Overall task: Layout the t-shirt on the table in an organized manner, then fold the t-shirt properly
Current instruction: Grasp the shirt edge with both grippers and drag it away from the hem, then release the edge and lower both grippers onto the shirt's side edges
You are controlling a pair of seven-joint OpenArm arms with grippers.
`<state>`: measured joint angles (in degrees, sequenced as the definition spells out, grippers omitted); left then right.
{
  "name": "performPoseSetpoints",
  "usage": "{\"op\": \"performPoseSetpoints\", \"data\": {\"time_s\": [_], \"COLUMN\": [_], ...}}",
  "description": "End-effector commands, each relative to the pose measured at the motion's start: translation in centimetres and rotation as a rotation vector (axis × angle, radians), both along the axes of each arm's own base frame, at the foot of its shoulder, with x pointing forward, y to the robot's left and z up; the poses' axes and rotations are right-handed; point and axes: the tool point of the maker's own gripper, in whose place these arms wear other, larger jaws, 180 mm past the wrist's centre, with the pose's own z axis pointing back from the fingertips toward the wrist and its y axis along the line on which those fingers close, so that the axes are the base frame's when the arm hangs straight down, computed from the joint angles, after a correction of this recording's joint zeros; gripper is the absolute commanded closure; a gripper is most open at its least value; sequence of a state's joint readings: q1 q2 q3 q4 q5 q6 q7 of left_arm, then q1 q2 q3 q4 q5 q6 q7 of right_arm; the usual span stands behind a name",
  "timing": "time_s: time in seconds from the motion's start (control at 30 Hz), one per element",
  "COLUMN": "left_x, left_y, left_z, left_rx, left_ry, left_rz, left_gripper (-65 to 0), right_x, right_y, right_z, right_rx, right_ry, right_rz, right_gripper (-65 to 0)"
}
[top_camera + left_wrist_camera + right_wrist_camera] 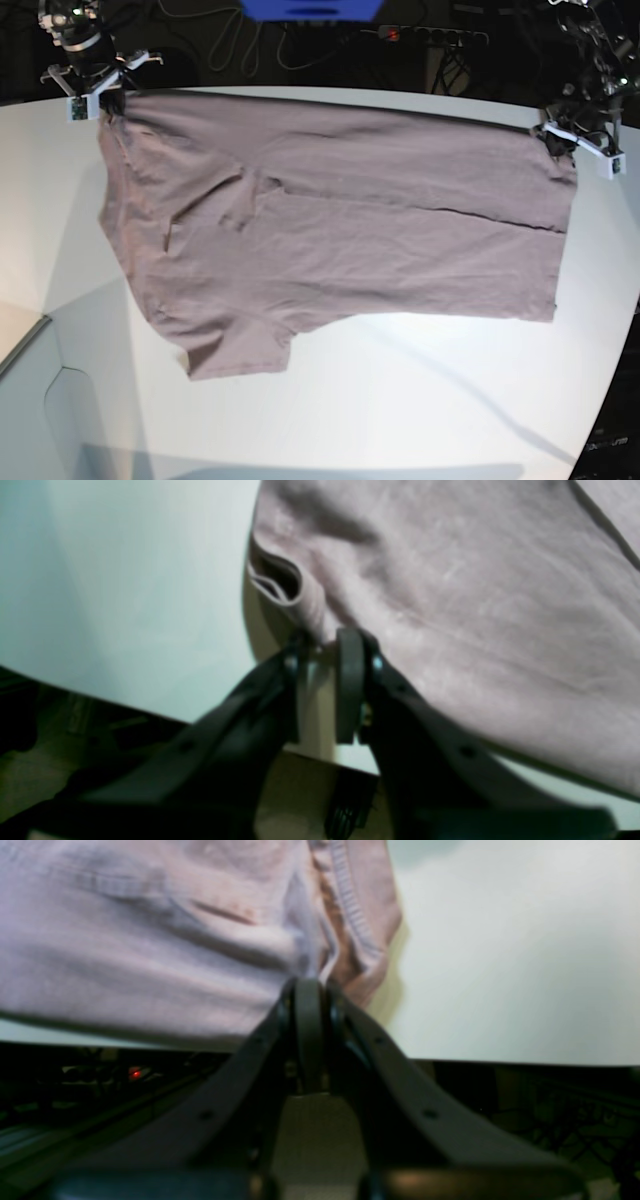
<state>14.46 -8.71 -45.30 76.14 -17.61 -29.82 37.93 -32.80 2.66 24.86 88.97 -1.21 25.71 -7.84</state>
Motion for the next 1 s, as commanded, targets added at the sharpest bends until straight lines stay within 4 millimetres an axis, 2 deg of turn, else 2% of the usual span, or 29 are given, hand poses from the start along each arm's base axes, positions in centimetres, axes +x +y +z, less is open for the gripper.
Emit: {"op": "performPoseSetpoints", "data": {"time_s": [0.0,0.07,0.17,0.23,0.37,0.47,0.57,0.7,0.8,0.87,0.97], "left_x": [0.3,0.3,0.3,0.3,0.7,0.8,1.3,3.0,3.7,3.8,4.1], "left_y": [0.7,0.8,0.9,0.9,0.8,1.0,1.2,1.0,0.9,1.1,1.2], "left_z": [0.9,0.9,1.0,1.0,1.2,1.3,2.2,5.5,7.2,7.4,7.7], "left_rx": [0.020,0.021,0.024,0.024,0.023,0.027,0.048,0.110,0.141,0.150,0.155], "left_ry": [-0.029,-0.027,-0.027,-0.029,-0.043,-0.046,-0.062,-0.143,-0.179,-0.183,-0.189], "left_rz": [-0.003,-0.004,-0.004,-0.004,-0.002,-0.003,-0.014,-0.048,-0.065,-0.069,-0.070], "left_gripper": [-10.3,-14.8,-25.8,-29.7,-29.8,-30.1,-30.3,-30.3,-30.3,-30.6,-36.6], "right_x": [0.2,0.2,0.3,0.3,0.6,0.5,1.2,1.6,2.2,2.5,3.3], "right_y": [-0.2,-0.2,-0.2,-0.2,-0.2,-1.0,-1.7,-2.3,-2.4,-2.1,-2.2], "right_z": [0.7,0.7,0.7,0.7,1.0,1.4,2.6,4.2,5.2,5.5,5.6], "right_rx": [-0.005,-0.004,-0.005,-0.006,-0.007,-0.020,-0.025,-0.040,-0.051,-0.051,-0.048], "right_ry": [-0.028,-0.024,-0.025,-0.027,-0.037,-0.051,-0.101,-0.152,-0.179,-0.188,-0.204], "right_rz": [0.003,0.004,0.003,0.003,0.005,-0.023,-0.089,-0.146,-0.142,-0.135,-0.140], "right_gripper": [0.0,0.0,-0.2,-4.7,-14.9,-19.4,-20.0,-20.1,-20.2,-20.3,-25.2]}}
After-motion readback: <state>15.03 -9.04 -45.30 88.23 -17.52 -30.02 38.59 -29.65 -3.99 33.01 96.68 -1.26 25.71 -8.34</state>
